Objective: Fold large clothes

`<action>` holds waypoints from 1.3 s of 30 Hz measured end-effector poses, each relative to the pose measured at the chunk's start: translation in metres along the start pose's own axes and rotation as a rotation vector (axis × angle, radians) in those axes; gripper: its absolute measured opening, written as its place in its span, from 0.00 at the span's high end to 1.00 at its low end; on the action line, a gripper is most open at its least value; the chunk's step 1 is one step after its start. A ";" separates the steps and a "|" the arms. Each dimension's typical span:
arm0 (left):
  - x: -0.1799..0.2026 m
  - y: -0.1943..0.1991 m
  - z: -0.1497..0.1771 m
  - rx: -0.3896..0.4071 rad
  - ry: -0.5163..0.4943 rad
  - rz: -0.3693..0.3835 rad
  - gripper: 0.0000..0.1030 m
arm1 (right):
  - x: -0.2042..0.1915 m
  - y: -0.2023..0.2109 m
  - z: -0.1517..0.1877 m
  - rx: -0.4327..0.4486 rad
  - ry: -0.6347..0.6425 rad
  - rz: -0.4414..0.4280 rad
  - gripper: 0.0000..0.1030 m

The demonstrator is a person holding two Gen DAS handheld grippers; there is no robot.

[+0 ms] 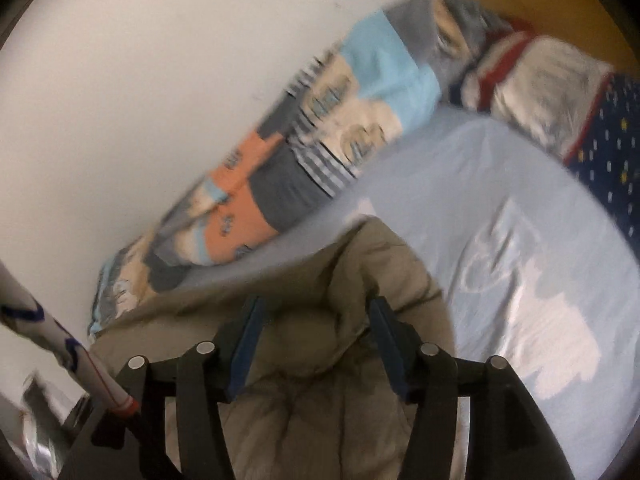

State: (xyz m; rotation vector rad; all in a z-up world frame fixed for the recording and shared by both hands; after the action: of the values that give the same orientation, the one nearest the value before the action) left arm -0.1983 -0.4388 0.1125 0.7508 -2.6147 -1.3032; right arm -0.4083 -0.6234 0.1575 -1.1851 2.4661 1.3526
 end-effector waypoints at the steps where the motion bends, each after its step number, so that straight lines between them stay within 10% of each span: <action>1: -0.001 -0.004 -0.002 -0.001 0.005 0.000 0.30 | -0.005 0.006 0.003 0.001 0.046 0.021 0.42; 12: -0.012 -0.065 0.009 -0.096 0.065 -0.039 0.20 | -0.030 -0.067 0.084 -0.136 0.396 0.304 0.43; 22: -0.019 -0.094 0.013 -0.256 0.121 -0.101 0.09 | 0.007 -0.117 0.081 -0.276 0.232 0.255 0.41; 30: -0.036 0.036 0.062 -0.065 0.190 -0.039 0.09 | -0.014 -0.022 0.104 -0.179 0.194 0.216 0.40; 39: -0.098 0.102 0.164 -0.072 0.480 -0.045 0.09 | 0.021 0.085 0.152 -0.087 -0.119 0.114 0.39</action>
State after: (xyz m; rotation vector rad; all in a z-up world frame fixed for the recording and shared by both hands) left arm -0.2044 -0.2222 0.1004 0.9740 -2.1712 -1.0574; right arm -0.5203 -0.4958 0.1153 -0.9619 2.4468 1.5270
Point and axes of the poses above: each gripper's, at about its wrist camera, not at the fingertips, and y roughly against the way its jaws point, x to its right, z to its underside, the point moved 7 cm from there along -y, roughly the way its jaws point, and after that the axes turned 10 degrees about -x, right-handed, at the moved point
